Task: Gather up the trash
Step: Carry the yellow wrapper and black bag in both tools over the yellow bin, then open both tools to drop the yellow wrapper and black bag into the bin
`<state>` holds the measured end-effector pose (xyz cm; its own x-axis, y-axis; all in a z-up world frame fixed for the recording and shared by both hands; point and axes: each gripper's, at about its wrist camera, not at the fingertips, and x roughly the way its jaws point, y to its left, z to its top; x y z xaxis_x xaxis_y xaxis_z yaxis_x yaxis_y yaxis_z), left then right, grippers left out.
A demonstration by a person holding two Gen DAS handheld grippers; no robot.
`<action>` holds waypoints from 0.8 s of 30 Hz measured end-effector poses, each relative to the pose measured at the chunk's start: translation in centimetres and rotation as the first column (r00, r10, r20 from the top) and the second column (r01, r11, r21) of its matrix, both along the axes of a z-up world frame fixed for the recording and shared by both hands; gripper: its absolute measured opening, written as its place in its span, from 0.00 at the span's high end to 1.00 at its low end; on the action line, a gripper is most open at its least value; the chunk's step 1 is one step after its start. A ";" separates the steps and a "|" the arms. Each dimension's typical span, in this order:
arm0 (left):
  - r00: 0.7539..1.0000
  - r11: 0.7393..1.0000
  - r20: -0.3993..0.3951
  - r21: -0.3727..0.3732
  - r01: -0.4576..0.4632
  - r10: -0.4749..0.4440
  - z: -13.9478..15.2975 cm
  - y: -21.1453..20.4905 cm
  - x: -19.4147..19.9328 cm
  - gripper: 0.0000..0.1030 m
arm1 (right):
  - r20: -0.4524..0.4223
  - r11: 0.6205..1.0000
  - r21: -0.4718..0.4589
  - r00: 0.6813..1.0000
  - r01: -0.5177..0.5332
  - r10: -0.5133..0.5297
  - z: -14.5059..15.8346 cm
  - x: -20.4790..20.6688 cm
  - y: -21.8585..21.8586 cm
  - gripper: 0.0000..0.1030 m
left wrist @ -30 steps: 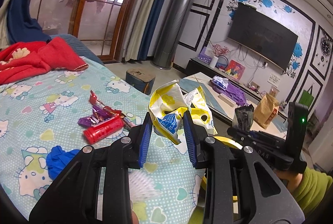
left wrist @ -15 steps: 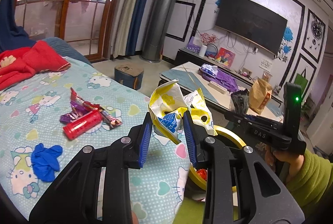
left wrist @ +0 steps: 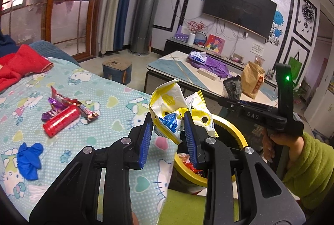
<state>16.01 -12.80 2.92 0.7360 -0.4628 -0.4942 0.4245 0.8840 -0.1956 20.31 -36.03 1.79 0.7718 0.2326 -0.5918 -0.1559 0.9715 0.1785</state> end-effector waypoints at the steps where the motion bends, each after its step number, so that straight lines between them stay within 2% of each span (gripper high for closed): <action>1: 1.000 1.000 -0.004 0.004 0.007 -0.007 -0.2 -0.3 0.0 0.77 | -0.004 1.000 0.001 1.000 0.006 -0.006 -0.1 0.0 -0.2 0.76; 12: 0.996 0.995 -0.031 0.048 0.090 -0.088 -2.0 -4.5 -0.2 0.77 | -0.073 0.999 0.013 0.997 0.043 -0.041 -2.1 0.4 -2.1 0.76; 24: 0.979 0.975 -0.102 0.121 0.186 -0.174 -5.8 -8.6 0.6 0.77 | -0.148 0.995 0.045 0.986 0.084 -0.076 -4.3 1.2 -4.1 0.74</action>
<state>16.65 -21.40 -2.84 0.5959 -0.5112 -0.6193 0.5648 0.8150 -0.1293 21.55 -40.15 -2.47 0.6956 0.2066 -0.6881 -0.0469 0.9688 0.2435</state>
